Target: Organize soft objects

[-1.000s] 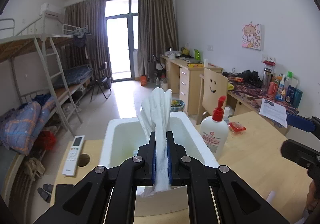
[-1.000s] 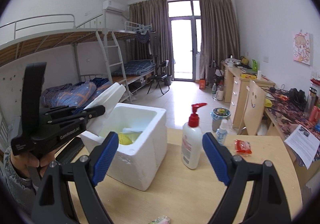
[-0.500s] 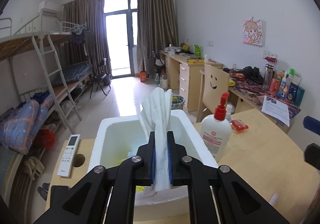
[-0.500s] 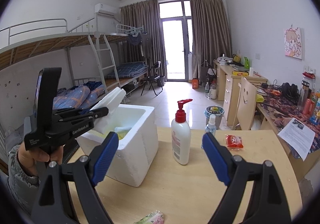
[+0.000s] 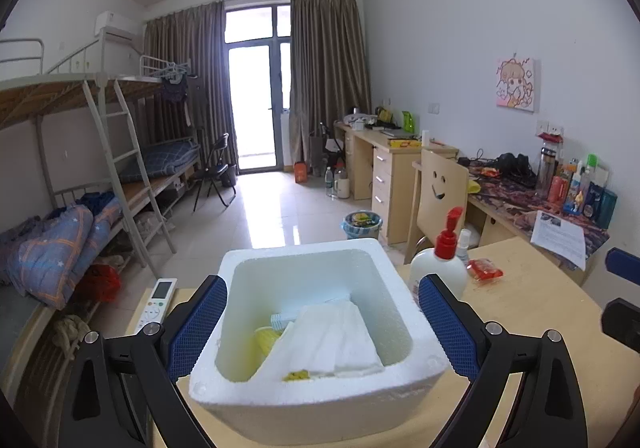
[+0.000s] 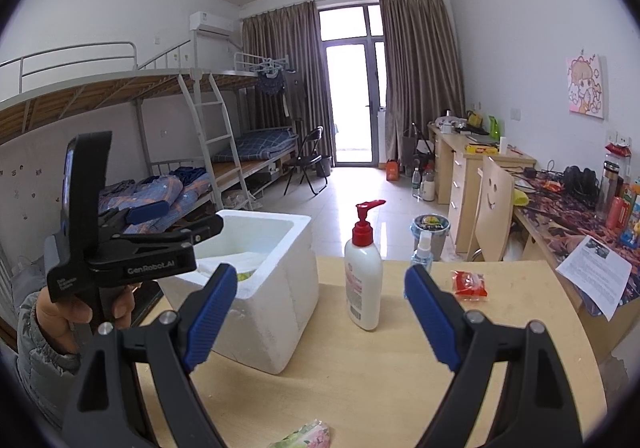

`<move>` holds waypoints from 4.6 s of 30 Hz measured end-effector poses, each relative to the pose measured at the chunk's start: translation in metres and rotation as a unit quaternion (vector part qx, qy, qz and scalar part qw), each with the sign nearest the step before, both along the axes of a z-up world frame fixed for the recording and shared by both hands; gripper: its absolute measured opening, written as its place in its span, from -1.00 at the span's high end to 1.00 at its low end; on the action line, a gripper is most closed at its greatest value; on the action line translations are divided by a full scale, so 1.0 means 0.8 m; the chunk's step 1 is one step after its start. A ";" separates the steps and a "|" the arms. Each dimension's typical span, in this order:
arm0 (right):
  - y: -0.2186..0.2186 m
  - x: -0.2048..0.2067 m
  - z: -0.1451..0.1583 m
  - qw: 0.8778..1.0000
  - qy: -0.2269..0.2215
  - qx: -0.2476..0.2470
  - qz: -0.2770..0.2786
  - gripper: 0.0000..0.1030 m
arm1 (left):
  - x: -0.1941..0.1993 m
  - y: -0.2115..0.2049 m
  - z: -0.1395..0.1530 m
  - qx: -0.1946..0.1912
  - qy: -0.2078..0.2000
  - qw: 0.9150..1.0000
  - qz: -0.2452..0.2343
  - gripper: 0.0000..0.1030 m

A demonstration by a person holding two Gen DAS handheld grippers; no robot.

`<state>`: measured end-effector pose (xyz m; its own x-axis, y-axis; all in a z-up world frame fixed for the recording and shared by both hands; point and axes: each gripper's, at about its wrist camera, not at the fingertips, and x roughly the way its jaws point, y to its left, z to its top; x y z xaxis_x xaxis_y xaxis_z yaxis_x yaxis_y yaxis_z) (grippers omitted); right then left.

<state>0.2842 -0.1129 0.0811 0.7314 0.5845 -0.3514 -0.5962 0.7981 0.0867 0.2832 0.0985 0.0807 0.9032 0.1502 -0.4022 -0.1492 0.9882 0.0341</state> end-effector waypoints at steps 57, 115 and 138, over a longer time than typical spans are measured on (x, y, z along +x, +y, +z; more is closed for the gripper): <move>-0.062 -0.236 0.001 0.997 -0.077 0.009 0.017 -1.00 | -0.331 -0.091 0.023 0.012 -0.104 0.994 -0.019 -0.98; -0.107 -0.233 -0.139 0.996 -0.057 0.011 -0.074 -1.00 | -0.307 -0.122 -0.140 -0.005 -0.097 0.993 -0.062 -0.98; -0.116 -0.158 -0.178 0.994 0.030 -0.002 -0.105 -1.00 | -0.193 -0.148 -0.171 0.005 0.019 0.993 -0.119 -0.98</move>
<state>0.1581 -0.2057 -0.0614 0.8147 0.4192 -0.4008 -0.4100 0.9050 0.1131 0.1289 -0.0202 -0.0562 0.8973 -0.0616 -0.4370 0.0905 0.9949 0.0455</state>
